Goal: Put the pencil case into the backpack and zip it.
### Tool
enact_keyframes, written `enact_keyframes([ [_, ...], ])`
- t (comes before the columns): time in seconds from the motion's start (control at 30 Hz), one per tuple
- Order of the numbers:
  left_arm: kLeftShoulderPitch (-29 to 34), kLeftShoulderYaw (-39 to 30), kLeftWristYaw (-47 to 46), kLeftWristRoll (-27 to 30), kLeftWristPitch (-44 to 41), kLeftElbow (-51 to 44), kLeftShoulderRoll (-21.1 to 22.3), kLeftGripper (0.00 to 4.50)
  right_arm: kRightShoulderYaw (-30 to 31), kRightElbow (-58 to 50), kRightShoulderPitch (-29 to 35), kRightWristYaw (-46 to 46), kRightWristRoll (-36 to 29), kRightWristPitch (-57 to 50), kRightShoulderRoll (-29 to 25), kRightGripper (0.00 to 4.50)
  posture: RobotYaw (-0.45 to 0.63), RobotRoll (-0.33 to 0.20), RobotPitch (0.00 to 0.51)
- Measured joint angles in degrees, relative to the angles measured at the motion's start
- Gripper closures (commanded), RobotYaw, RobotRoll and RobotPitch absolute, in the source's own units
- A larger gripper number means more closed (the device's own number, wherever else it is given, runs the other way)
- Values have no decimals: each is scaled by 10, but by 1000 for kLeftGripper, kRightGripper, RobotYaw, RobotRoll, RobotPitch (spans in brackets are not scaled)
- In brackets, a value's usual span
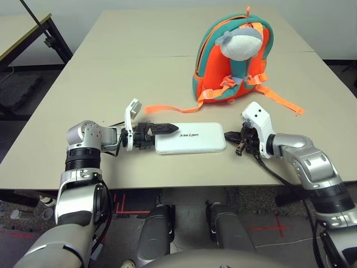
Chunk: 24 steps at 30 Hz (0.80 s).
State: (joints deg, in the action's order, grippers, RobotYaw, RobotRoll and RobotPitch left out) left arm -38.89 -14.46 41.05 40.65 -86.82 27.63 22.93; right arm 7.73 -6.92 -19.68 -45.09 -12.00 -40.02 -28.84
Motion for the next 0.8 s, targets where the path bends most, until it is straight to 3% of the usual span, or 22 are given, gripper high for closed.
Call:
enact_keyframes([
  [0.07, 1, 0, 1, 0, 1, 0, -1, 0, 3, 0, -2, 1, 0, 0, 3, 4456, -187, 0, 136],
  [0.17, 2, 0, 0, -1, 4, 1, -2, 605, 4, 0, -2, 1, 0, 0, 3, 4500, -186, 0, 136],
  [0.3, 12, 0, 1, -2, 5, 4, -3, 2102, 4, 1, -2, 2, 0, 0, 1, 4500, -186, 0, 133],
  [0.43, 8, -10, 22, 14, 12, 2, -3, 3251, 4, 3, -2, 4, 2, 1, -4, 4500, -183, 0, 131],
  [0.73, 5, -24, 19, 18, 25, 2, -11, 3281, 5, 11, -4, 4, 4, 12, -6, 4500, -180, 0, 127],
  [0.8, 1, -24, 16, 18, 25, 1, -13, 3281, 5, 17, -7, 4, 7, 15, -6, 4100, -176, 0, 127],
])
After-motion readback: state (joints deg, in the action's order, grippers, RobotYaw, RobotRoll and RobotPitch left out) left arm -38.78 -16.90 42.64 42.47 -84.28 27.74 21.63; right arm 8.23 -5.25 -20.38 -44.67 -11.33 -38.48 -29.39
